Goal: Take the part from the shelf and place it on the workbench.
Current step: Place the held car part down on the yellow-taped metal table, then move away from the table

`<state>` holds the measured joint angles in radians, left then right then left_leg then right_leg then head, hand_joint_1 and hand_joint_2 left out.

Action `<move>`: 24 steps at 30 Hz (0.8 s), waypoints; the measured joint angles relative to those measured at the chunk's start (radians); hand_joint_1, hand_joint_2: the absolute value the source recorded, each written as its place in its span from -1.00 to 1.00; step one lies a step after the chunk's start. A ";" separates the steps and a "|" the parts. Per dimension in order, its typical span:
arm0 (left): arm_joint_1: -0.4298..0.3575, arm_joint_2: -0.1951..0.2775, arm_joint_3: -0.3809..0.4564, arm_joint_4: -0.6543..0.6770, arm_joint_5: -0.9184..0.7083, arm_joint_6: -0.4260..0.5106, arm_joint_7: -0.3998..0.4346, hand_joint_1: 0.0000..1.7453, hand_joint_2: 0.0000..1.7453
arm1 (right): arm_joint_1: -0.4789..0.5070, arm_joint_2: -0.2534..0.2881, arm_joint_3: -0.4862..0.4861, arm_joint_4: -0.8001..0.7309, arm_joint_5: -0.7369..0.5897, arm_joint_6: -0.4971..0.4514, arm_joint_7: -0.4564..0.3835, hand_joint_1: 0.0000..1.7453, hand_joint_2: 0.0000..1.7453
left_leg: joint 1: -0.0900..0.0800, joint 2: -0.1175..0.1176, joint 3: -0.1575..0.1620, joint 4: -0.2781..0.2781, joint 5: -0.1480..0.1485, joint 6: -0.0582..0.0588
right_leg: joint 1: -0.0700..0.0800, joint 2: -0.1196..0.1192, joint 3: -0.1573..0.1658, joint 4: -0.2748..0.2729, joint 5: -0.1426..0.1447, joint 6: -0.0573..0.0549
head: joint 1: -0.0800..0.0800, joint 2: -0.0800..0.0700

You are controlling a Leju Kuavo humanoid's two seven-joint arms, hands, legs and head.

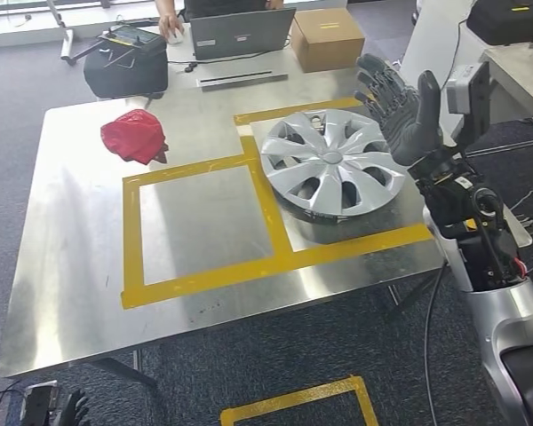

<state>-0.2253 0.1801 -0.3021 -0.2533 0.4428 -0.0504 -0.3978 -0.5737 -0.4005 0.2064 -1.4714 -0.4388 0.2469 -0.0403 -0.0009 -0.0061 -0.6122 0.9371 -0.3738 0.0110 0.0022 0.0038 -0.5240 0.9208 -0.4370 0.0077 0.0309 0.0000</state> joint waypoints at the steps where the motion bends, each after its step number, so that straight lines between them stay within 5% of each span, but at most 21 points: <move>1: 0.000 0.000 0.000 0.000 0.002 0.002 -0.001 -1.00 -1.00 | 0.017 0.000 -0.003 -0.022 -0.002 -0.002 0.001 -1.00 -1.00 | 0.000 0.000 0.000 0.000 0.000 0.000 | 0.000 0.000 0.000 0.000 0.000 0.000 | 0.000 0.000; 12: -0.003 -0.001 0.000 0.000 0.001 0.012 0.006 -1.00 -1.00 | 0.244 0.052 -0.003 -0.203 0.011 0.033 -0.052 -1.00 -1.00 | 0.000 -0.001 0.000 0.000 -0.002 -0.001 | 0.000 -0.001 0.001 0.000 -0.003 0.000 | 0.000 0.000; 24: -0.010 -0.005 0.000 0.000 -0.004 0.020 0.010 -1.00 -1.00 | 0.294 0.120 0.007 -0.261 0.028 0.030 -0.054 -1.00 -1.00 | 0.000 -0.001 0.001 -0.001 -0.002 -0.001 | 0.000 -0.001 0.001 0.000 -0.003 -0.001 | 0.000 0.000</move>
<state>-0.2358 0.1755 -0.3021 -0.2537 0.4387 -0.0303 -0.3880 -0.2793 -0.2808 0.2134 -1.7322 -0.4111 0.2765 -0.0943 -0.0011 -0.0069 -0.6113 0.9366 -0.3762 0.0102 0.0022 0.0026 -0.5228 0.9209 -0.4400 0.0069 0.0309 0.0000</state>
